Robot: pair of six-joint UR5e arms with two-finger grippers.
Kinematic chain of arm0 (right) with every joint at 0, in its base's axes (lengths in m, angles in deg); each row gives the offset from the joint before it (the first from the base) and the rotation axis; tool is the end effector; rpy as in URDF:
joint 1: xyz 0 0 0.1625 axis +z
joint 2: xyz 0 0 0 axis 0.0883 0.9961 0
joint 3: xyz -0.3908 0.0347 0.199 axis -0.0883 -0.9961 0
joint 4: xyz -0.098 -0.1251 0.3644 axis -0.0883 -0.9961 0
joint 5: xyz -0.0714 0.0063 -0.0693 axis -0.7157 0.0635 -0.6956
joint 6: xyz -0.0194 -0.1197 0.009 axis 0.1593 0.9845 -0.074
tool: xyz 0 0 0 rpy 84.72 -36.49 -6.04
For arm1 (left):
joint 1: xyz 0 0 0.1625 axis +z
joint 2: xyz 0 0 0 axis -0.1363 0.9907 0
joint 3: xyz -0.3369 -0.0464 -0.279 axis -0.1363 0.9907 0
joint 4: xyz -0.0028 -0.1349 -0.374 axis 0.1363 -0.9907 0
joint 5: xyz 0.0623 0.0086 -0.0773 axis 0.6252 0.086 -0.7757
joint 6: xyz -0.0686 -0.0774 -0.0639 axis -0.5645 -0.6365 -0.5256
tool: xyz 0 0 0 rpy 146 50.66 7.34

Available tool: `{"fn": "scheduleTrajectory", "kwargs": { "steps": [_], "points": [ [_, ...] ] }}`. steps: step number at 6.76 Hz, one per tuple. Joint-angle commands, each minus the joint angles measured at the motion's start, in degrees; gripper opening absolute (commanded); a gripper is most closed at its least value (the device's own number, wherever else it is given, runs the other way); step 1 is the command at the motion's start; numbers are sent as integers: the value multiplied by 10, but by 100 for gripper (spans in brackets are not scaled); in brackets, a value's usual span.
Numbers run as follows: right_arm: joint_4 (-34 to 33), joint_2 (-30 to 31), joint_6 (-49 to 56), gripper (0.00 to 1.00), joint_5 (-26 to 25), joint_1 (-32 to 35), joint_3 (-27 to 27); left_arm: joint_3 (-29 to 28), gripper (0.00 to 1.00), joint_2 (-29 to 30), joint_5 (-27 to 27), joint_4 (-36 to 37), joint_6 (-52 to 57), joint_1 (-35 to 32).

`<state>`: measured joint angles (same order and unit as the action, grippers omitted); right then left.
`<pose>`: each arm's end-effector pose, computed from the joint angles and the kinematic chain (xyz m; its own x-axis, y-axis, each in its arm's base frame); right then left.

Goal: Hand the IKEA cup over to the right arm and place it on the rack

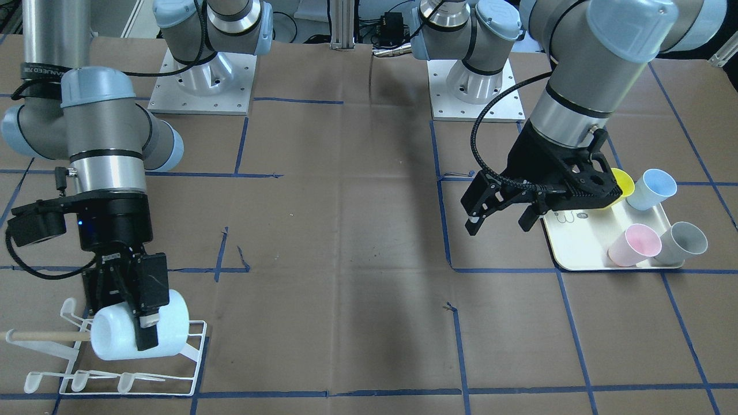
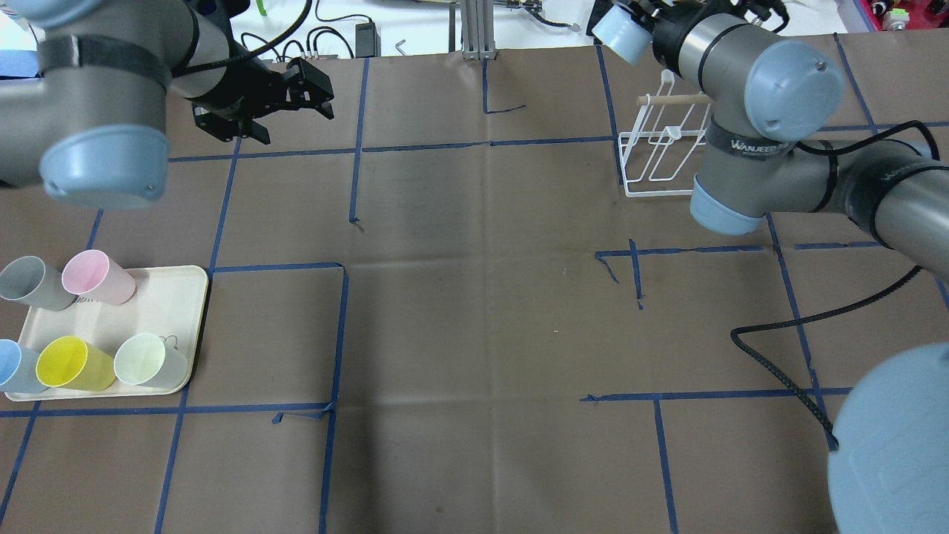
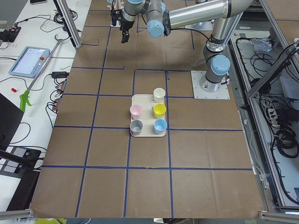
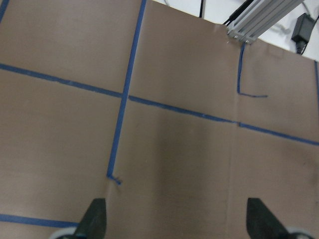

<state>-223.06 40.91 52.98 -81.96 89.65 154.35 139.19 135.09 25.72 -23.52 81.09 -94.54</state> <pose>0.1038 -0.6273 0.3874 -0.8406 0.0918 -0.5339 0.5186 0.4212 -0.7441 -0.1189 -0.5444 0.4527 -0.9711 -0.1749 0.1623 -0.2027 0.9636 -0.1743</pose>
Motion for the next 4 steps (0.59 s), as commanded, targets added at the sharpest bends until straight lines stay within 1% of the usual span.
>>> {"fn": "scheduleTrajectory", "kwargs": {
  "steps": [1, 2, 3, 4],
  "points": [
    [-48, -41, 170, 18, -37, -20, -28, -93, 99, -19, 45, -235, 34, -4],
    [-66, -74, 196, 18, -37, -20, -48, -91, 99, -26, 45, -243, 39, -5],
    [-95, -103, 216, 18, -38, -20, -53, -86, 99, -32, 46, -245, 69, -5],
    [-97, -111, 228, 18, -46, -20, -50, -78, 99, -39, 69, -245, 96, -5]
  ]
}}
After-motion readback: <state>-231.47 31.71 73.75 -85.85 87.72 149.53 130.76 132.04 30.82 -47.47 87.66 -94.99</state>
